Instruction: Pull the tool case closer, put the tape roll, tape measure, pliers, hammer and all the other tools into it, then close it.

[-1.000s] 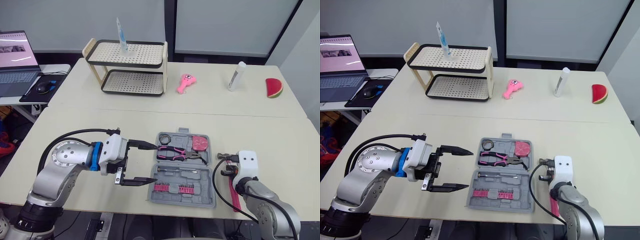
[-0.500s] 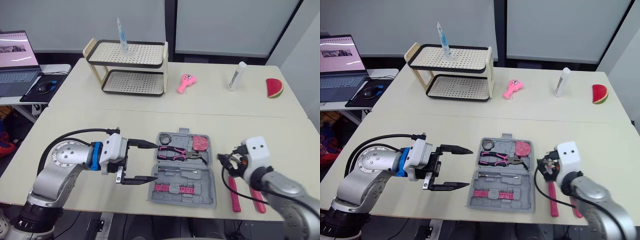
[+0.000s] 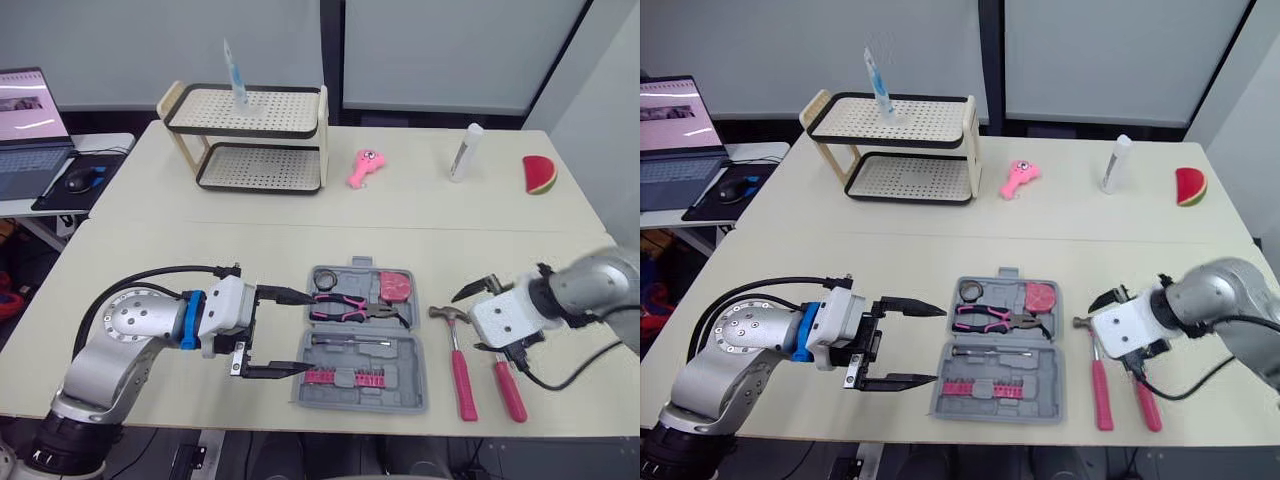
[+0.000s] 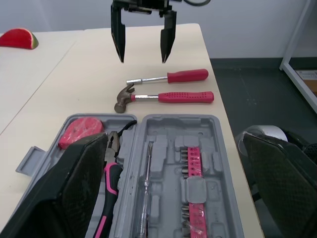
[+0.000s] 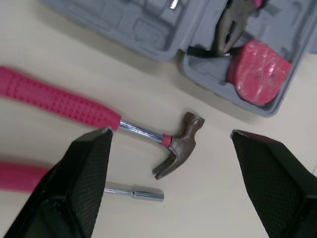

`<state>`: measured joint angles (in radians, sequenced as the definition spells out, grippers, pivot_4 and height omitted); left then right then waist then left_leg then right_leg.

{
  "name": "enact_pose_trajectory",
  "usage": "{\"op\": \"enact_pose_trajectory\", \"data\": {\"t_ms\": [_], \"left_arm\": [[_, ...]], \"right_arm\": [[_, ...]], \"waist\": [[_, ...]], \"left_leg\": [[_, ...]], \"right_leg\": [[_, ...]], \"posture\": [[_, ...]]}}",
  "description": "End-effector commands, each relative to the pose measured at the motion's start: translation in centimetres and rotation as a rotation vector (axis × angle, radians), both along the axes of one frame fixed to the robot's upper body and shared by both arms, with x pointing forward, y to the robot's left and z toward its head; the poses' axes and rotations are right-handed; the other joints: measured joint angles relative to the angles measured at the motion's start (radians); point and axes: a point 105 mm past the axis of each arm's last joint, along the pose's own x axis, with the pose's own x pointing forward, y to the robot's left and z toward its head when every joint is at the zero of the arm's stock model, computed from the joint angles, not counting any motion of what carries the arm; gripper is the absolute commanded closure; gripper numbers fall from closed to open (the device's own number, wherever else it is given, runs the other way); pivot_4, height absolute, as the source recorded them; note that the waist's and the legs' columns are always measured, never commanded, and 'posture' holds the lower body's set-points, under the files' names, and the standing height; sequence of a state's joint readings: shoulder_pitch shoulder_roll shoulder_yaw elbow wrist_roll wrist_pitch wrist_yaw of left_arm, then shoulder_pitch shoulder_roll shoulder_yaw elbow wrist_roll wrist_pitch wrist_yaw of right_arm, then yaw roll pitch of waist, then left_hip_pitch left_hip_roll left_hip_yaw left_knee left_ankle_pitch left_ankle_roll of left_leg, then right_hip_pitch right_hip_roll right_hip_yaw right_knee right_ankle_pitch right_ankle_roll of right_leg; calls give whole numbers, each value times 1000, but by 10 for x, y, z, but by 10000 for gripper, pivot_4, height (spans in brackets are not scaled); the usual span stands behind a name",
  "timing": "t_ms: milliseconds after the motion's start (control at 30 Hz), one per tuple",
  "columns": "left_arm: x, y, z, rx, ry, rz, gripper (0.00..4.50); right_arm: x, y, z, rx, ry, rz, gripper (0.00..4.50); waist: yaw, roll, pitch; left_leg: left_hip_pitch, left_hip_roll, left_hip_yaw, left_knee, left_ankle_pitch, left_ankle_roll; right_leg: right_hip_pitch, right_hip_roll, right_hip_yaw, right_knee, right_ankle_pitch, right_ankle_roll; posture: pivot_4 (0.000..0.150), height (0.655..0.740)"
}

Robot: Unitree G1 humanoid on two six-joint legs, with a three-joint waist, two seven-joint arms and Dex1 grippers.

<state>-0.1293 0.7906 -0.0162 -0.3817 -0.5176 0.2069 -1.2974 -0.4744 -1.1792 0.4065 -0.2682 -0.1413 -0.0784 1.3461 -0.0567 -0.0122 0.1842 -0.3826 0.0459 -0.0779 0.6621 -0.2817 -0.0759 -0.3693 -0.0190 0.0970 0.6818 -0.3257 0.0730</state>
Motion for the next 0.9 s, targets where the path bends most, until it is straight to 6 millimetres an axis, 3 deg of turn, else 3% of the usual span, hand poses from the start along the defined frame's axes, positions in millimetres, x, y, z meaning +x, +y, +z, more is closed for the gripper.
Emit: {"op": "enact_pose_trajectory", "data": {"t_ms": [33, 433, 600, 900], "left_arm": [[-4, -3, 3, 9, -23, -21, 0], [-7, -3, -4, 43, -27, -8, 0], [-8, -6, -6, 42, -31, -1, 0], [-7, -7, -6, 35, -39, 32, 0]], "right_arm": [[0, 2, -14, -181, 40, 195, 4412], [19, -3, -49, -345, 66, 356, 4412], [27, -4, -54, -370, 61, 388, 4412], [41, -5, -56, -386, 60, 423, 25095]], "waist": [[0, 0, 0], [0, 0, 0], [0, 0, 0], [-1, 0, 0]], "left_leg": [[0, 0, 0, 0, 0, 0], [0, -1, 0, 0, 0, 0], [1, -1, 0, 1, 0, 0], [1, 0, 0, 1, 0, 0]], "right_leg": [[0, 0, 0, 0, 0, 0], [0, -1, 0, 1, 0, -1], [0, -1, 0, 1, 1, -1], [0, -1, 0, 1, 1, -2]], "posture": [[1500, 7350], [1500, 7350], [1500, 7350], [1500, 7350]]}}
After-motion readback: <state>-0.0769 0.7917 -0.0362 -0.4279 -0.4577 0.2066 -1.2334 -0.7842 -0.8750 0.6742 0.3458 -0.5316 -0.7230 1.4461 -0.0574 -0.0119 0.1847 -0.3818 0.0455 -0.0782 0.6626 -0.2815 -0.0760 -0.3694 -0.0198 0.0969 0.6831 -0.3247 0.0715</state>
